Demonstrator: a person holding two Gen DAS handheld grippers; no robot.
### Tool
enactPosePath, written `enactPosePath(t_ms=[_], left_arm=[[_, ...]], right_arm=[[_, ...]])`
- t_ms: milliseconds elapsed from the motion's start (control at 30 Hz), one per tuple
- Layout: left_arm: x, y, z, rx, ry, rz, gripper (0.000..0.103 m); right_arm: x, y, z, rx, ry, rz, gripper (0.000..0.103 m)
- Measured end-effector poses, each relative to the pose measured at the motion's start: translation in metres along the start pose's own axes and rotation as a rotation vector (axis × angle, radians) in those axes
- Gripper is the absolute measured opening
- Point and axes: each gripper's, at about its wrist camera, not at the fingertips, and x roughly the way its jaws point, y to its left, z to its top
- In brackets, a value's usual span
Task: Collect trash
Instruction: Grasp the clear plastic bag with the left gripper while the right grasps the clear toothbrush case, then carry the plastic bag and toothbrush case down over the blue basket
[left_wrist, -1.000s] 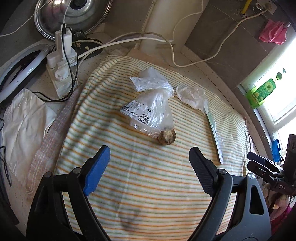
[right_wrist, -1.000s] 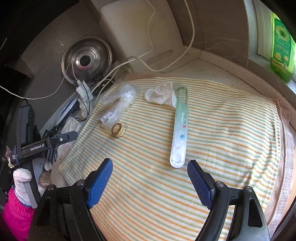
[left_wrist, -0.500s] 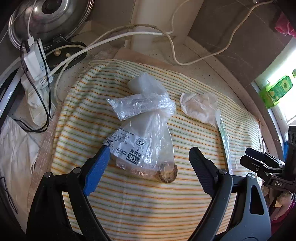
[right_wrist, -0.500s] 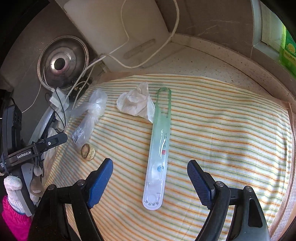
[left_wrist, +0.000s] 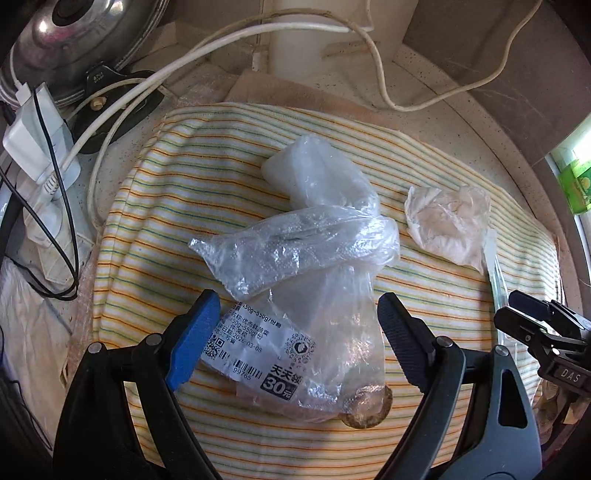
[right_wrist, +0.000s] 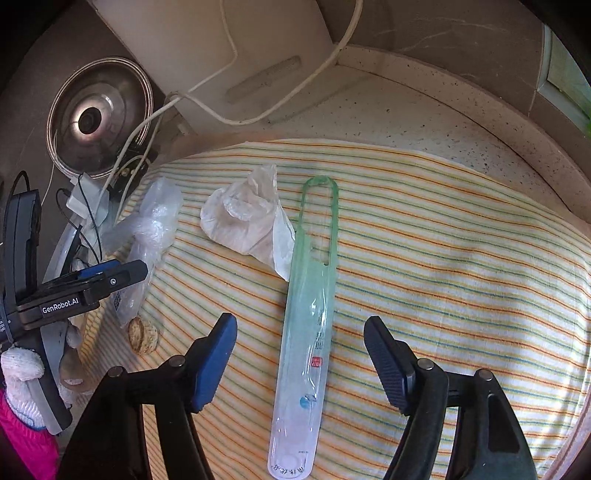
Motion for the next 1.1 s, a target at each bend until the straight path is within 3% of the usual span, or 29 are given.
enactPosePath(t_ms=[133,200,333,400,700,1100], left_arm=[[0.005,0.000,0.002,-0.002,0.007,-0.002,0.087],[0.008,0.000,0.002,-0.002,0.014,-0.001,0.079],[0.008,-0.002,0.002,0.012,0.006,-0.005,0.059],[0.007,-0.004,0.002,0.016,0.002,-0.012,0.049],[-0.012,0.000,-0.008,0.024,-0.059,-0.011,0.027],[-0.063,0.017,-0.023,0.007,-0.161,-0.016,0.027]], right_arm=[[0.011,-0.001,0.006,-0.005,0.036,-0.025,0.063],[0.014,0.001,0.006,-0.023,0.042,-0.043,0.061],[0.014,0.002,0.005,-0.041,0.045,-0.078,0.038],[0.012,-0.002,0.006,-0.024,0.047,-0.060,0.032],[-0.007,-0.017,-0.005,0.051,-0.006,-0.002,0.030],[-0.046,-0.008,-0.020,0.051,-0.076,0.029,0.030]])
